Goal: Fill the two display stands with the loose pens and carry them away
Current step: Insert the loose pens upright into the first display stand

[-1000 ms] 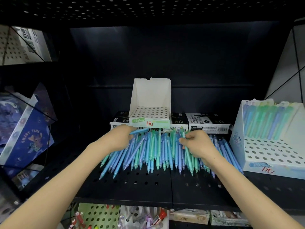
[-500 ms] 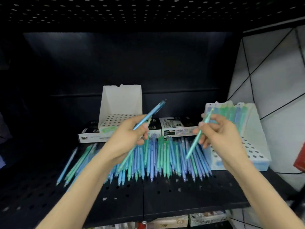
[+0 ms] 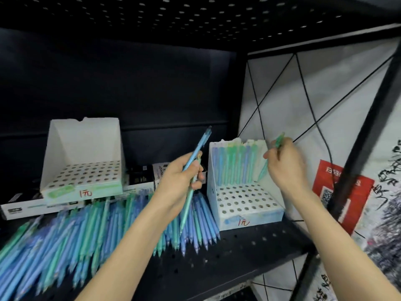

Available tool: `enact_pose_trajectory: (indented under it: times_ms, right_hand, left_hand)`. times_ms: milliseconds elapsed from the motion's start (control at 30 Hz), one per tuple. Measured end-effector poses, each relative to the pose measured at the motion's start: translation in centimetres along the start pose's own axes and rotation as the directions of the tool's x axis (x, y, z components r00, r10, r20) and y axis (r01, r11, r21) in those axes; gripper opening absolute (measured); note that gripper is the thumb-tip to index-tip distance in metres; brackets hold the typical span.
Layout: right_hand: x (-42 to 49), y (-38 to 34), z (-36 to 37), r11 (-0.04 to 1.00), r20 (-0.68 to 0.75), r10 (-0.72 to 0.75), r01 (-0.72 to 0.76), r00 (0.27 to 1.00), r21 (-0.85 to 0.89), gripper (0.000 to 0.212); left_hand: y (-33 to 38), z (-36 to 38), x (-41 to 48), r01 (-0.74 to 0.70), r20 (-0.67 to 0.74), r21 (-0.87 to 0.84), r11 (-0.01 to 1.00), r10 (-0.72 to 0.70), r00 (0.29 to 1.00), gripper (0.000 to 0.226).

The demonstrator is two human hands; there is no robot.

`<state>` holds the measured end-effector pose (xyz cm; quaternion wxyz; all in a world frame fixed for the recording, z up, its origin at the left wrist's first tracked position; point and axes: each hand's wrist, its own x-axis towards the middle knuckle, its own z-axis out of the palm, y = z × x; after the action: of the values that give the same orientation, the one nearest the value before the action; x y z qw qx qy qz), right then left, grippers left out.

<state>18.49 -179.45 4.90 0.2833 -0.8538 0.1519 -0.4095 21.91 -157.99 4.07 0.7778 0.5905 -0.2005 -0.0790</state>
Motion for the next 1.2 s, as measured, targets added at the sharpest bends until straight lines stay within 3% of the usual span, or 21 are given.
enact_pose_trajectory:
  times_ms: [367, 600, 733, 933, 1067, 1200]
  right_hand:
    - [1.8, 0.1, 0.9, 0.991, 0.137, 0.074, -0.088, 0.988, 0.099, 0.007]
    - [2.0, -0.3, 0.9, 0.998, 0.213, 0.063, -0.055, 0.975, -0.041, 0.009]
    - [2.5, 0.0, 0.7, 0.998, 0.112, 0.041, -0.034, 0.993, -0.059, 0.020]
    - [2.2, 0.4, 1.2, 0.995, 0.027, 0.018, -0.020, 0.999, 0.102, 0.030]
    - [2.1, 0.4, 1.4, 0.997, -0.024, -0.064, 0.065, 0.998, 0.039, 0.018]
    - [2.7, 0.2, 1.6, 0.998, -0.067, -0.049, 0.045, 0.997, -0.049, 0.021]
  left_hand:
    - [-0.7, -0.6, -0.1, 0.002, 0.002, 0.027, 1.000, -0.002, 1.000, 0.025]
    - [-0.8, -0.4, -0.6, -0.012, 0.035, 0.083, 0.996, 0.009, 0.999, 0.025]
    - [-0.8, -0.3, -0.7, -0.014, 0.050, 0.110, 0.994, 0.008, 0.999, 0.025]
    - [-0.7, -0.3, -0.9, -0.030, 0.056, 0.143, 0.989, 0.023, 0.998, 0.026]
    - [-0.7, -0.3, -0.9, -0.045, 0.054, 0.145, 0.988, 0.037, 0.998, 0.026]
    - [-0.7, -0.3, -1.0, -0.042, 0.048, 0.148, 0.988, 0.035, 0.998, 0.026]
